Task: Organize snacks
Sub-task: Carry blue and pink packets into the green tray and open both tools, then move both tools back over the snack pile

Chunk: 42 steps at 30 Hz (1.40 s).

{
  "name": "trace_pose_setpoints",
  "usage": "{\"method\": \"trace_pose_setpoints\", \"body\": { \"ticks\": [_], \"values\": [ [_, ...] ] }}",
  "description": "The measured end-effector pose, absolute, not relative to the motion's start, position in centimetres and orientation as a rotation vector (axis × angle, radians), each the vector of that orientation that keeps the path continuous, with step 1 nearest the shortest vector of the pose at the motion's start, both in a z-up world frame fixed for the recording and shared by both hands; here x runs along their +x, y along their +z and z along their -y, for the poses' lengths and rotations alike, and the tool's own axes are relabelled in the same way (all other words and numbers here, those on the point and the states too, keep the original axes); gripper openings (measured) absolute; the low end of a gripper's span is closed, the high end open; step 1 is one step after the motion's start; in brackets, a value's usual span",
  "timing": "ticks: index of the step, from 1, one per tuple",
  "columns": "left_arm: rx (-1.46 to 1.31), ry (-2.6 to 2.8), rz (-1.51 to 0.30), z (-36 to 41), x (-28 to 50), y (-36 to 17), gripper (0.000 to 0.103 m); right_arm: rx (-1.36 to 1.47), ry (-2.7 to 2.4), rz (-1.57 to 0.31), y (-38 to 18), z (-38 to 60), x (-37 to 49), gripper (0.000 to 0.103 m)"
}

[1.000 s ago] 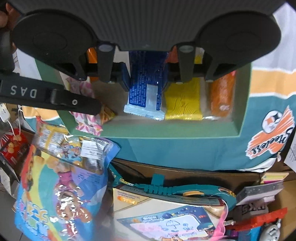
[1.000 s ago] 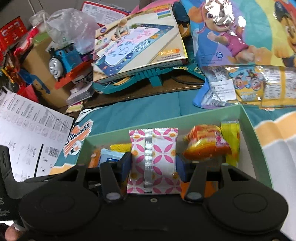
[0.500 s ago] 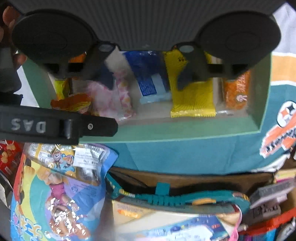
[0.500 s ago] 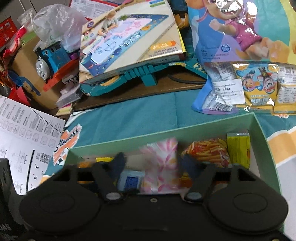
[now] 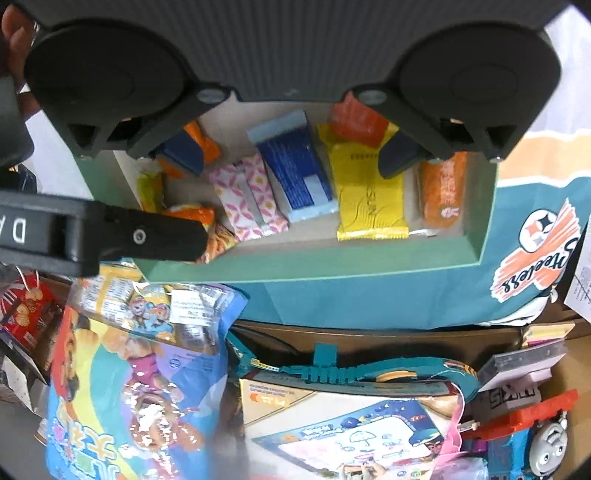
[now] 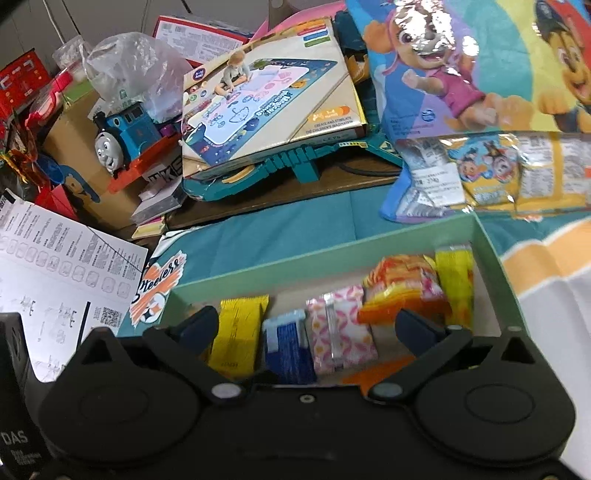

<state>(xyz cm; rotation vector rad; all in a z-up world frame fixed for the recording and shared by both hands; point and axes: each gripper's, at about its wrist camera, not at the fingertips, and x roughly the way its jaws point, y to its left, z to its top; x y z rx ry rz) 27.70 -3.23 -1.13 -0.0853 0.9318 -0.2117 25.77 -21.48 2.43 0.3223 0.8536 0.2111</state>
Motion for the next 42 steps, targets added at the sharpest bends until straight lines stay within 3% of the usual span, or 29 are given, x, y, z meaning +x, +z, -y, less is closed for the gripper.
{"method": "trace_pose_setpoints", "body": {
  "ticks": [11,27,42],
  "values": [
    [-0.079,-0.223,-0.908,2.6,20.9,1.1,0.103,0.358,0.177,-0.854,4.1,23.1,17.3,0.103],
    [-0.091,-0.206,-0.982,0.2,12.6,-3.3,0.103,0.481,0.094,-1.01,-2.5,25.4,8.2,0.103],
    [-0.096,-0.178,-1.002,0.2,13.4,-5.3,0.103,0.525,-0.028,-1.007,-5.3,27.0,7.1,0.103]
  ]
}}
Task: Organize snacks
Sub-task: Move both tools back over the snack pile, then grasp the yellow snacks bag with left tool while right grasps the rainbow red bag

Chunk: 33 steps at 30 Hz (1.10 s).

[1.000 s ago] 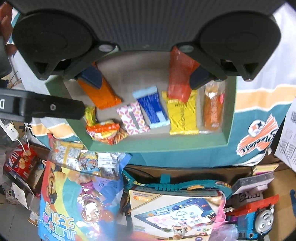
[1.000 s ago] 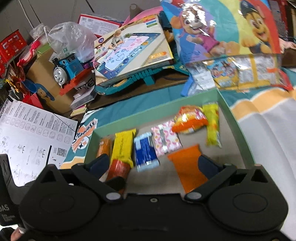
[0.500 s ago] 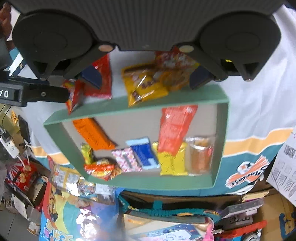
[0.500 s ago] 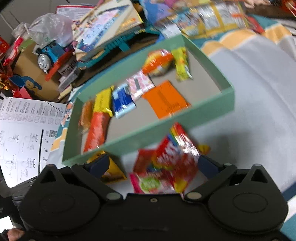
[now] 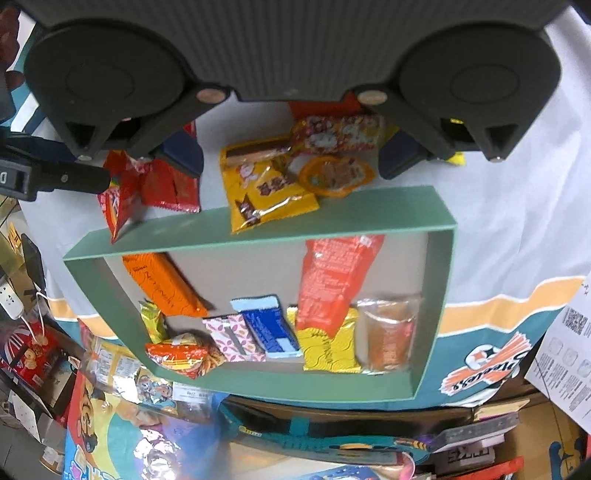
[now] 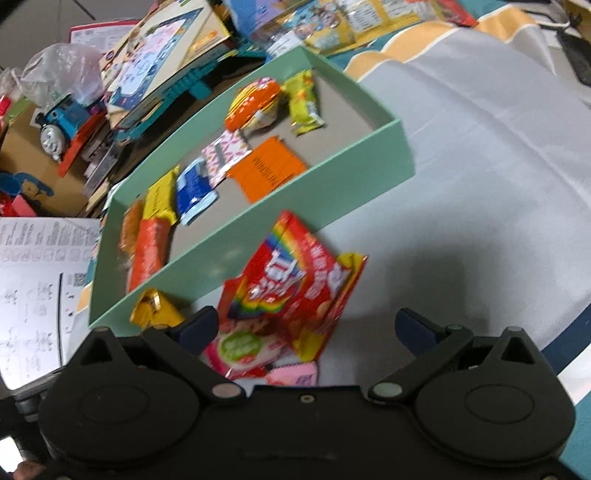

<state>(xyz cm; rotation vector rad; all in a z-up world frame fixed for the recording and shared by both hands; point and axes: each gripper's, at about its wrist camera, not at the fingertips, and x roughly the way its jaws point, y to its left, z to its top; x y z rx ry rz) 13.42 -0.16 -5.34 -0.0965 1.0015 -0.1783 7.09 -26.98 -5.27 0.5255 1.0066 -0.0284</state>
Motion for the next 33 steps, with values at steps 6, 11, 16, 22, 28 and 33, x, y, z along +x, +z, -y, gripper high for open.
{"method": "trace_pose_setpoints", "body": {
  "ticks": [6,11,16,22,28,33],
  "values": [
    [-0.077,-0.203,-0.974,1.6,13.4,-5.5,0.09,0.524,-0.006,-0.981,-5.5,26.6,8.2,0.09],
    [-0.064,-0.204,-0.983,2.1,13.6,-6.1,0.088,0.511,-0.011,-0.971,-5.9,25.9,9.5,0.086],
    [-0.056,-0.231,-0.979,3.3,14.3,-6.2,0.08,0.411,-0.022,-0.96,-5.7,25.2,9.6,0.075],
    [-0.012,-0.306,-1.026,5.6,14.5,-7.4,0.047,0.373,0.004,-0.946,-5.7,25.9,8.4,0.07],
    [0.008,-0.34,-1.029,6.4,14.3,-7.6,0.049,0.318,-0.013,-0.938,-5.7,27.4,6.2,0.068],
    [-0.033,-0.289,-1.039,5.4,14.9,-7.7,0.05,0.281,-0.035,-0.922,-5.7,27.7,5.4,0.052]
  ]
}}
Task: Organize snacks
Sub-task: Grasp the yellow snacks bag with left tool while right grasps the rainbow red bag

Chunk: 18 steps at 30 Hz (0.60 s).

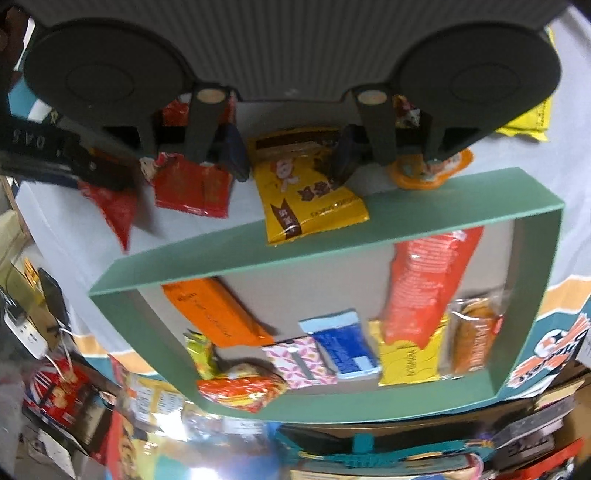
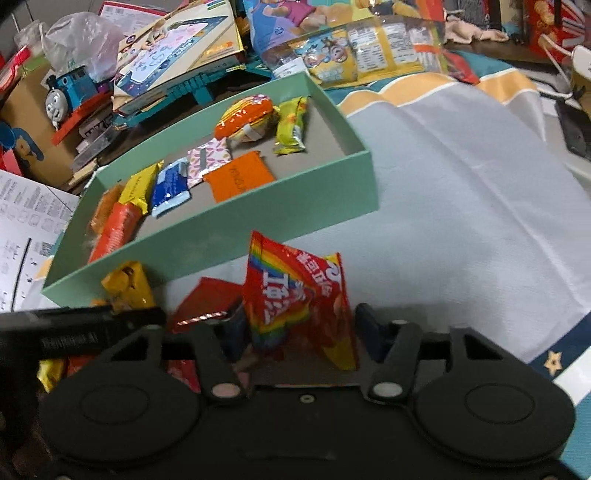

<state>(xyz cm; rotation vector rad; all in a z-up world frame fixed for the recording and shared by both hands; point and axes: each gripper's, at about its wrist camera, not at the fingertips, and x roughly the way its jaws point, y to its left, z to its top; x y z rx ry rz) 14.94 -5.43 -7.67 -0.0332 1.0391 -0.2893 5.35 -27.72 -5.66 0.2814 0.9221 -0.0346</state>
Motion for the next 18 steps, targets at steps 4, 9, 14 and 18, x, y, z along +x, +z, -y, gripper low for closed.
{"method": "trace_pose_setpoints", "body": {
  "ticks": [4,9,14,18],
  "values": [
    [-0.029,-0.28,-1.046,6.1,15.3,-7.8,0.064,0.275,-0.022,-0.932,-5.6,27.8,5.7,0.052],
    [0.044,-0.244,-1.015,7.5,15.4,-7.9,0.042,0.369,-0.004,-0.928,-5.6,29.1,5.9,0.056],
    [0.037,-0.279,-1.026,7.1,15.2,-7.7,0.039,0.423,0.013,-0.915,-5.3,29.5,6.1,0.076],
    [0.042,-0.305,-1.03,5.9,14.6,-7.6,0.039,0.486,0.077,-0.87,-4.0,29.8,6.2,0.095]
  ]
}}
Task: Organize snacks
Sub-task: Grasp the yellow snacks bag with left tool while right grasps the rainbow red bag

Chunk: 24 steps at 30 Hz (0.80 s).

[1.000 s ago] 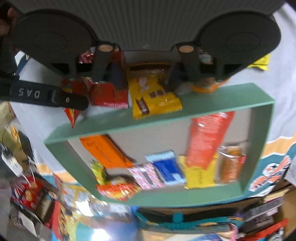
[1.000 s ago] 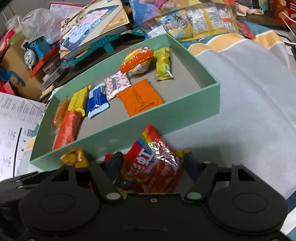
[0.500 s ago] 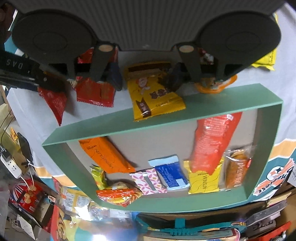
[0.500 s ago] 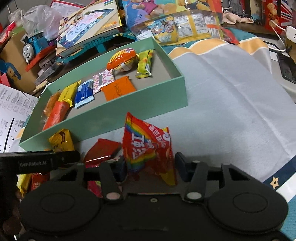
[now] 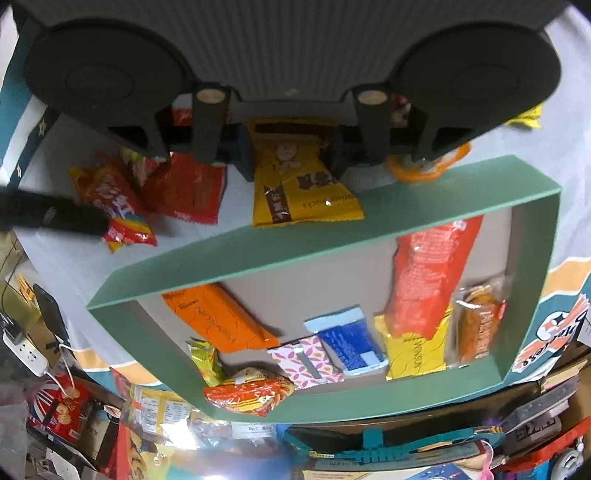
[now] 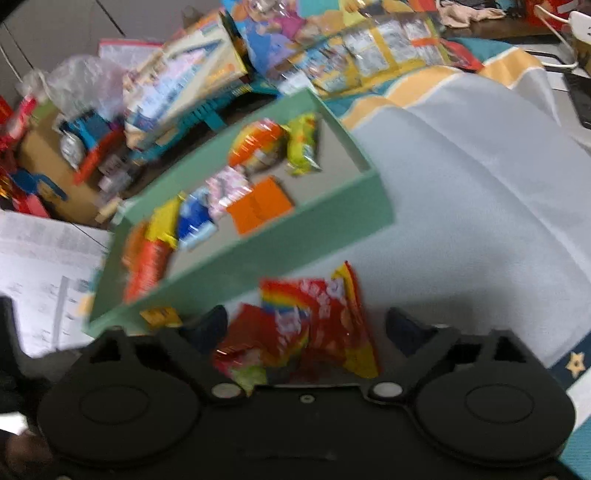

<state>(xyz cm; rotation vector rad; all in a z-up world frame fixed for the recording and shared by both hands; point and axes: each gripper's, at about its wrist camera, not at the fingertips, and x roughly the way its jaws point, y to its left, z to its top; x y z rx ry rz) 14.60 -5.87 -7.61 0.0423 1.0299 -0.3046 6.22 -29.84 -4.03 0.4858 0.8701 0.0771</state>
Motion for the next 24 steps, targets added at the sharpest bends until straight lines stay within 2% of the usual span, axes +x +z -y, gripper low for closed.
{"method": "trace_pose_setpoints", "body": {
  "ticks": [4,10,13,14,24],
  "values": [
    [0.035,-0.296,-1.027,4.9,14.4,-7.7,0.039,0.399,0.035,-0.879,-4.0,29.7,7.0,0.094],
    [0.06,-0.291,-1.012,5.2,14.3,-7.8,0.04,0.267,0.036,-0.944,-6.1,27.5,8.0,0.083],
    [0.069,-0.284,-1.005,5.4,14.4,-7.8,0.04,0.199,0.059,-0.932,-6.2,25.8,8.1,0.053],
    [0.072,-0.279,-1.002,5.6,14.5,-7.9,0.04,0.208,0.057,-0.936,-6.1,25.8,8.2,0.039],
    [0.02,-0.297,-1.022,4.9,13.7,-6.8,0.038,0.303,0.034,-0.933,-4.4,27.2,6.7,0.036]
  ]
}}
